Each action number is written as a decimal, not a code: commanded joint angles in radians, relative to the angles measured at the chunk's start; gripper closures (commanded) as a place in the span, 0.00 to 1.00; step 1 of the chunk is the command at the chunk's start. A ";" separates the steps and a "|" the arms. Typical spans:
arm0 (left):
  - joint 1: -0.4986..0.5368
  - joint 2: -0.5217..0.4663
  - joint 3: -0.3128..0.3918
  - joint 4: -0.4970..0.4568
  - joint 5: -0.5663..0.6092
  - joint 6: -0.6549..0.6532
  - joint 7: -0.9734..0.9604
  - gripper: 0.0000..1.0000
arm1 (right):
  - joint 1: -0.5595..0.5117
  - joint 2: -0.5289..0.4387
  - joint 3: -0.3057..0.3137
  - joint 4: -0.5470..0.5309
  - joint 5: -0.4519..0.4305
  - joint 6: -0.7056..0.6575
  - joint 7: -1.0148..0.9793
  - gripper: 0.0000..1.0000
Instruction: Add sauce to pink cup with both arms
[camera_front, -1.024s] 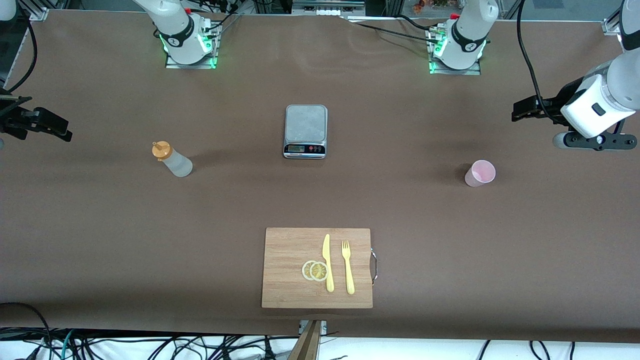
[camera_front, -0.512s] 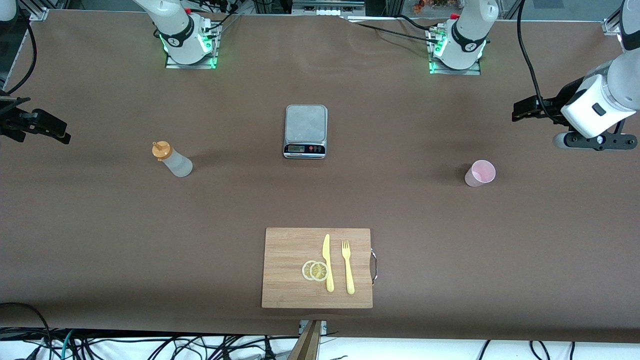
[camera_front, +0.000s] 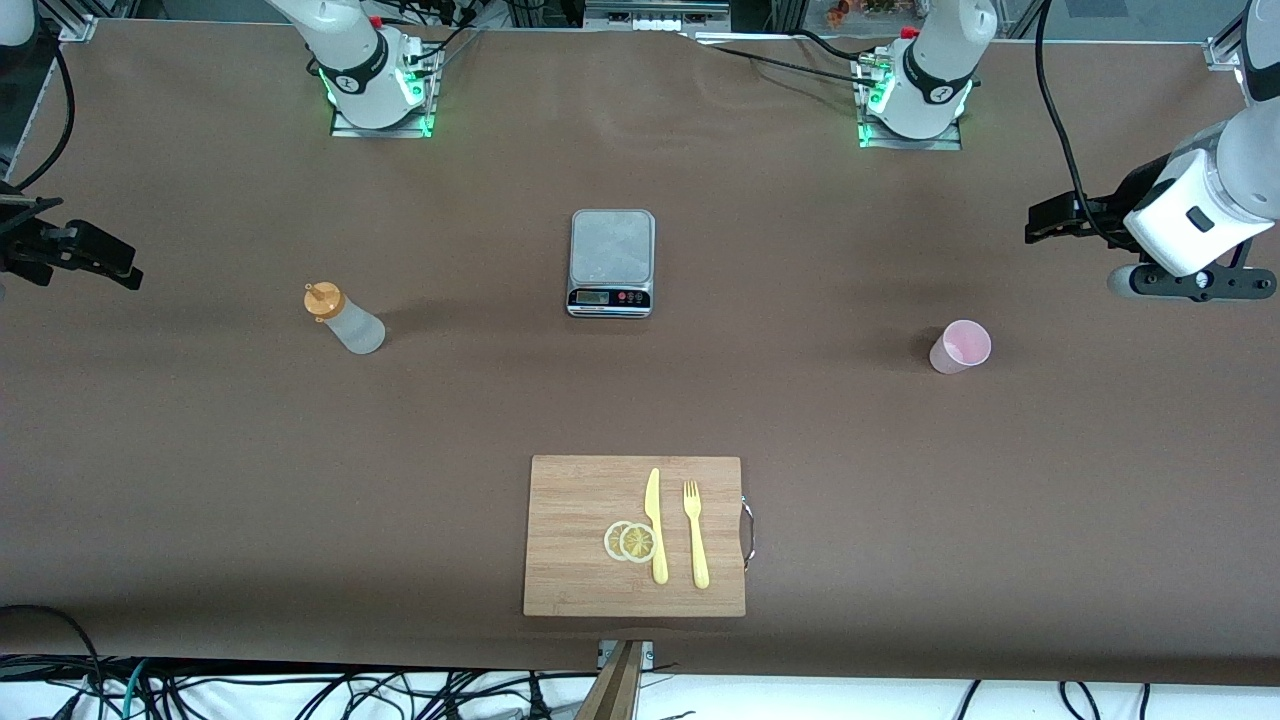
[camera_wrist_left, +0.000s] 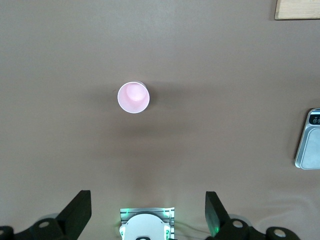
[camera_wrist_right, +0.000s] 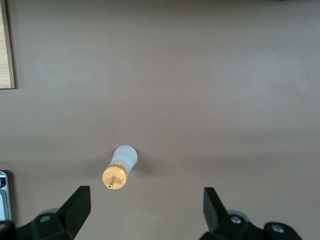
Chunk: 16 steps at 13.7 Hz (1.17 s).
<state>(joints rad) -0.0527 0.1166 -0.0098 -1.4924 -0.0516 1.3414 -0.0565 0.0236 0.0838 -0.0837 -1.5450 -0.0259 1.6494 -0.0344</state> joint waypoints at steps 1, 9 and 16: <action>0.002 0.005 -0.001 0.020 0.012 -0.011 0.006 0.00 | -0.002 -0.004 0.001 0.000 0.001 -0.005 0.014 0.00; 0.004 0.005 -0.001 0.020 0.013 -0.011 0.006 0.00 | -0.002 -0.001 -0.001 0.002 0.001 0.009 0.014 0.00; -0.001 0.011 -0.001 0.021 0.013 -0.011 -0.002 0.00 | -0.002 -0.001 0.001 0.002 0.001 0.012 0.014 0.00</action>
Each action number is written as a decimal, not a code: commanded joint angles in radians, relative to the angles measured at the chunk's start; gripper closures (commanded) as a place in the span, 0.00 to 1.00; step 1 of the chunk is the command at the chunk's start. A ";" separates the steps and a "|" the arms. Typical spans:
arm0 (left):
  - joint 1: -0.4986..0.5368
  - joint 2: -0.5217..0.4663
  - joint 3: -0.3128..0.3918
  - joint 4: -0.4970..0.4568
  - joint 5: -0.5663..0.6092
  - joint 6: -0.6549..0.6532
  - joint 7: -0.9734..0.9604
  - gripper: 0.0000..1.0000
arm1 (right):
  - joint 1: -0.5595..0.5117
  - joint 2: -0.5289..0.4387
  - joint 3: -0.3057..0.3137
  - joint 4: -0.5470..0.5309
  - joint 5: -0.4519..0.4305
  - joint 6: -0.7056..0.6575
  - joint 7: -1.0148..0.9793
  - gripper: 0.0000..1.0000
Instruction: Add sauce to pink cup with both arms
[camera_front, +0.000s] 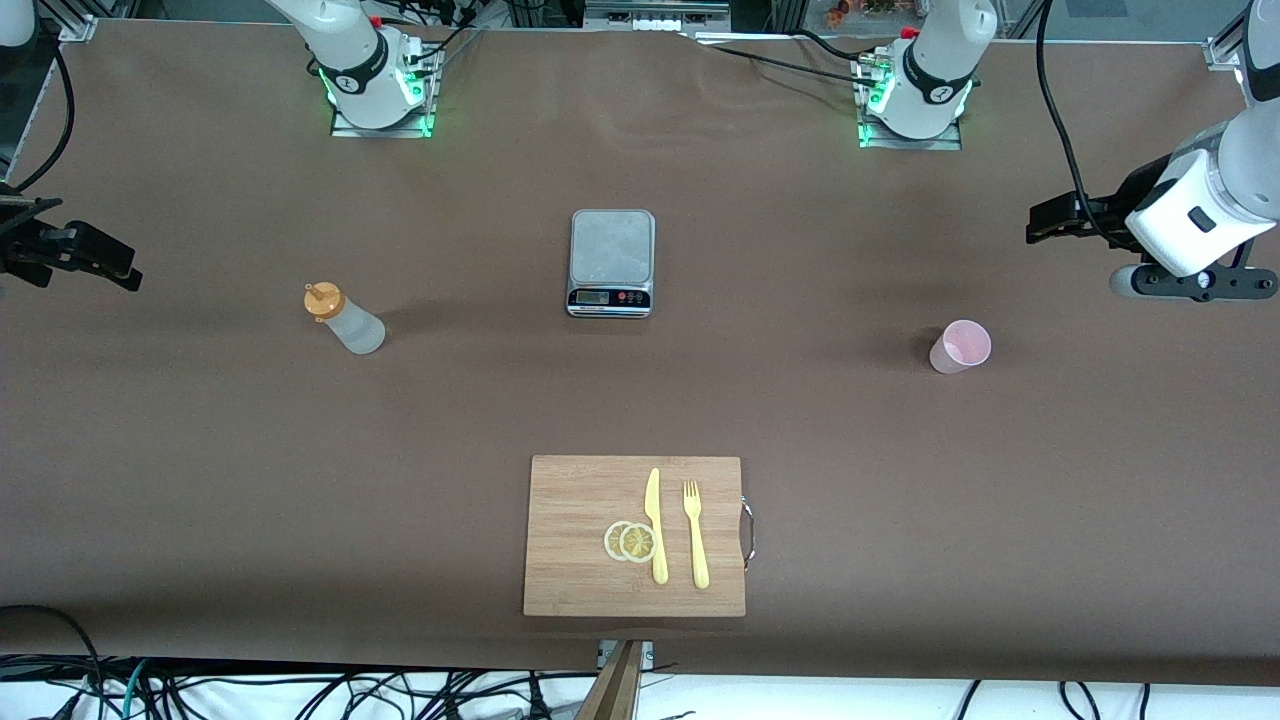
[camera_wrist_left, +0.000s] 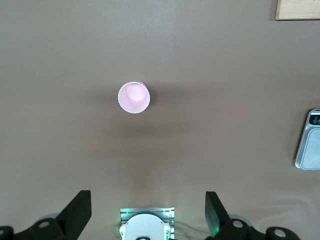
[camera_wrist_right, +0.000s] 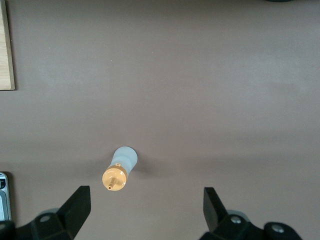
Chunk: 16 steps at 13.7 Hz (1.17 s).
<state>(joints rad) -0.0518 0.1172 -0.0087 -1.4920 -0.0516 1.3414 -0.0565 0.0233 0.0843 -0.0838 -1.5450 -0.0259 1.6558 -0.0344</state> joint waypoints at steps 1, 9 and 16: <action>-0.002 0.010 -0.002 0.019 0.013 -0.010 -0.002 0.00 | -0.002 -0.001 0.001 0.002 0.003 0.005 0.014 0.00; 0.053 0.062 0.006 0.000 0.019 0.063 0.058 0.00 | -0.002 -0.001 0.001 0.002 0.008 0.007 0.014 0.00; 0.119 0.110 0.026 -0.252 0.033 0.367 0.193 0.00 | -0.002 -0.001 0.001 0.002 0.008 0.007 0.014 0.00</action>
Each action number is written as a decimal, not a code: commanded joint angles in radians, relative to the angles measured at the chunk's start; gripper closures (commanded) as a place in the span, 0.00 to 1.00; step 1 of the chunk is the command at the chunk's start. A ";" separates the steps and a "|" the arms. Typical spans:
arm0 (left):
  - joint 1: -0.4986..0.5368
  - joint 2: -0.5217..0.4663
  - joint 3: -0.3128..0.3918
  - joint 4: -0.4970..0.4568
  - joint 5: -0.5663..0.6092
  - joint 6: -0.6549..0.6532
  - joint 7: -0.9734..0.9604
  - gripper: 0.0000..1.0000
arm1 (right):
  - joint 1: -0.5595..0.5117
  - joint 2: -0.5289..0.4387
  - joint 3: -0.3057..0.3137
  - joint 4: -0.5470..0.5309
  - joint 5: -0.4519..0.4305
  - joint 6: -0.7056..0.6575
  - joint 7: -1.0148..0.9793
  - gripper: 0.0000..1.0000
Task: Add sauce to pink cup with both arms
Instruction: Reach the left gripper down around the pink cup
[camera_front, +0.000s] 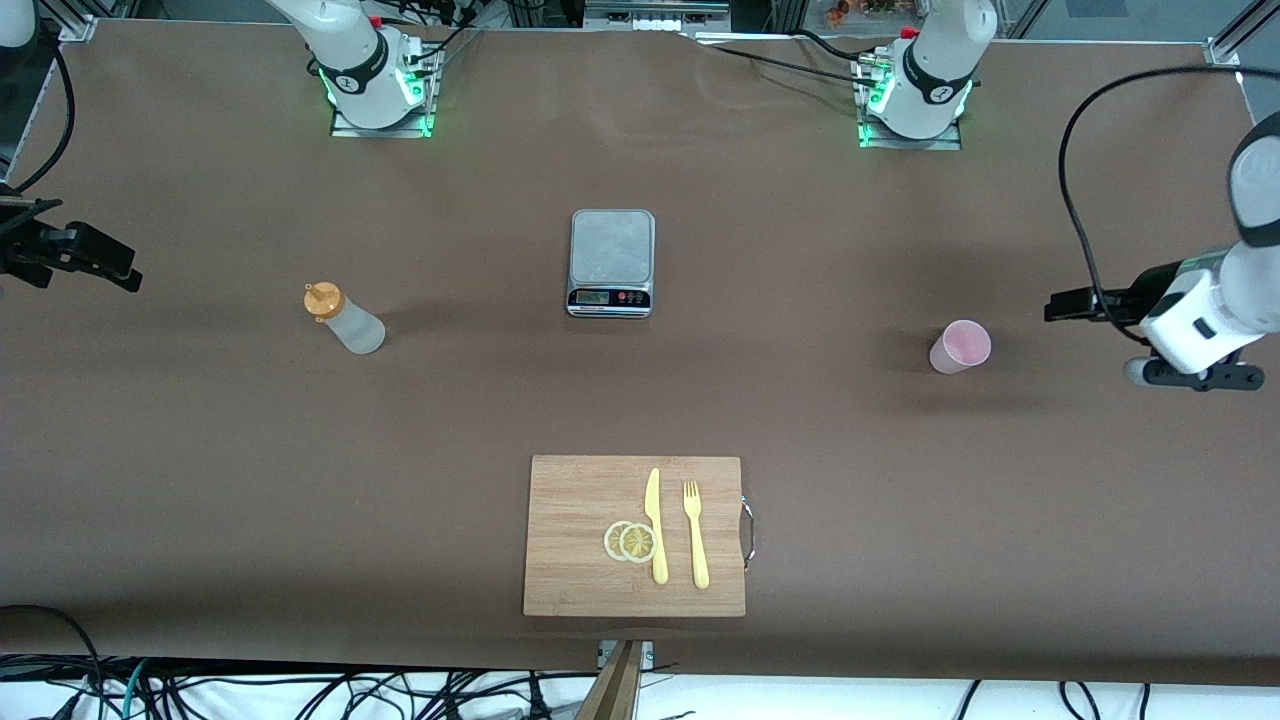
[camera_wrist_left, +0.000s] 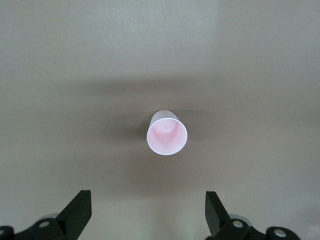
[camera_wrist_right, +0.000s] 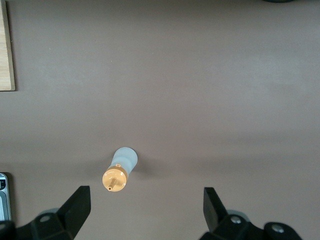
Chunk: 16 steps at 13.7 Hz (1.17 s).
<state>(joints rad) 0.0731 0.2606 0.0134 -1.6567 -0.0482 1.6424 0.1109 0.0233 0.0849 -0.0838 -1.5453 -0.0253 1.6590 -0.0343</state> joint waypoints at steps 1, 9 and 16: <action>-0.007 -0.037 0.005 -0.139 0.043 0.127 0.026 0.00 | -0.002 -0.002 0.001 0.002 0.007 0.001 0.014 0.00; -0.004 0.005 0.005 -0.392 0.059 0.540 0.026 0.01 | -0.002 -0.002 0.001 0.002 0.007 -0.004 0.014 0.00; -0.003 0.045 0.005 -0.511 0.057 0.737 0.030 0.01 | -0.002 -0.002 0.001 0.002 0.007 -0.005 0.014 0.00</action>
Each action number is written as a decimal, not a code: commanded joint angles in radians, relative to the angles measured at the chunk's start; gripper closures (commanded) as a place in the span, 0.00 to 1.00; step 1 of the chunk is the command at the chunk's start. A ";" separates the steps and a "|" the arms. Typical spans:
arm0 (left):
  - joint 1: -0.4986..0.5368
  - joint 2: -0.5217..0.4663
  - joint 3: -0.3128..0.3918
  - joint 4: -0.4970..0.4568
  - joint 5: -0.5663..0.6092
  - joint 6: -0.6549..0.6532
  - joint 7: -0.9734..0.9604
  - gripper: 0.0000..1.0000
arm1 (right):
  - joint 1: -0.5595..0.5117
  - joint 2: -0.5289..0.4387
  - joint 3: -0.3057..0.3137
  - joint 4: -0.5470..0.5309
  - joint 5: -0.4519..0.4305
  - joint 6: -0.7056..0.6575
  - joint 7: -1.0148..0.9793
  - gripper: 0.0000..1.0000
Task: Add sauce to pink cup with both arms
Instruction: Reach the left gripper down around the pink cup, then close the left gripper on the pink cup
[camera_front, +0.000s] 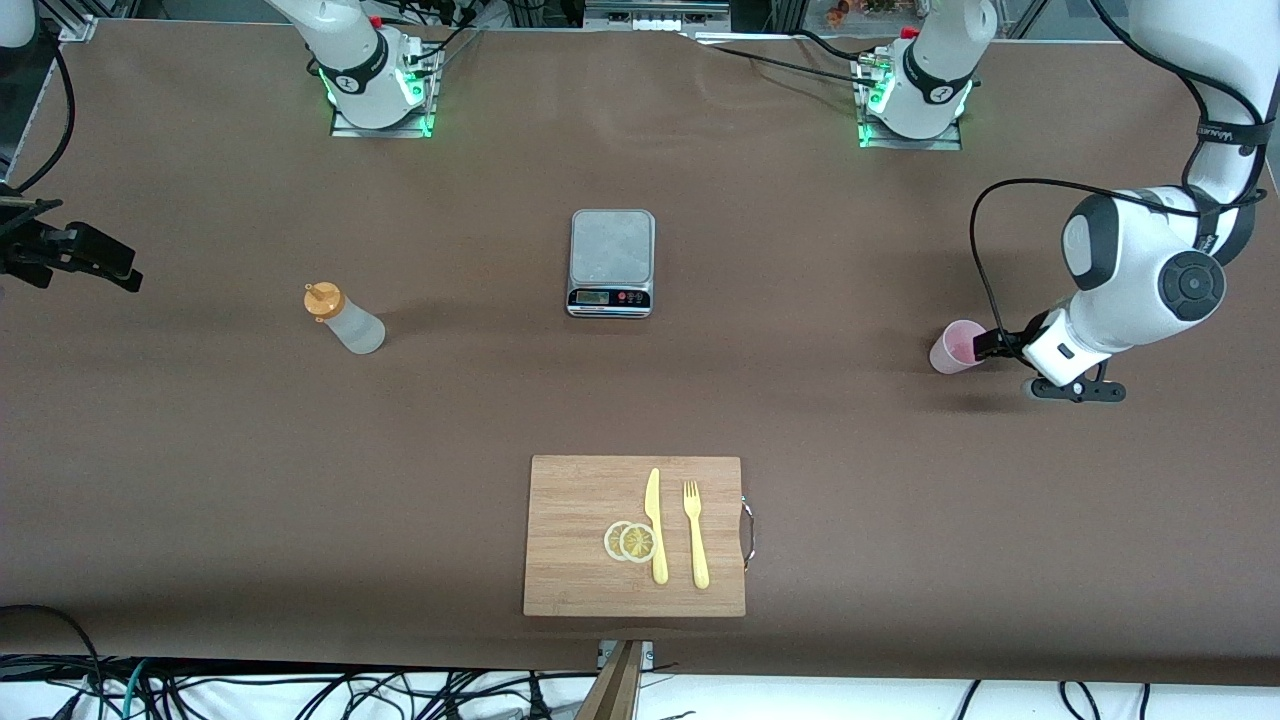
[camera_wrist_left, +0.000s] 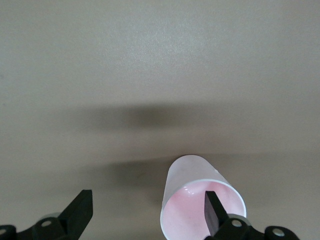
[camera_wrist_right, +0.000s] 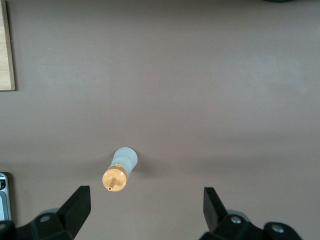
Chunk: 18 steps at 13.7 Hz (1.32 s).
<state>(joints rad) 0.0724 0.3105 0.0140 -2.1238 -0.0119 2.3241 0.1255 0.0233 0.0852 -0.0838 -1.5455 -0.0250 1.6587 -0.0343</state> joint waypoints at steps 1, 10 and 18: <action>-0.002 -0.005 0.004 -0.060 0.021 0.075 0.016 0.02 | -0.002 -0.002 0.001 0.002 0.008 -0.005 0.014 0.00; -0.011 -0.010 0.004 -0.088 0.013 0.077 0.011 0.35 | -0.002 -0.002 0.001 0.002 0.008 -0.007 0.014 0.00; -0.014 -0.013 0.003 -0.087 0.006 0.070 0.003 1.00 | -0.002 -0.002 -0.001 0.002 0.007 -0.008 0.014 0.00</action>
<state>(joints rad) 0.0661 0.3160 0.0125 -2.1972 -0.0119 2.3931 0.1263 0.0232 0.0852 -0.0838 -1.5455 -0.0250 1.6580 -0.0343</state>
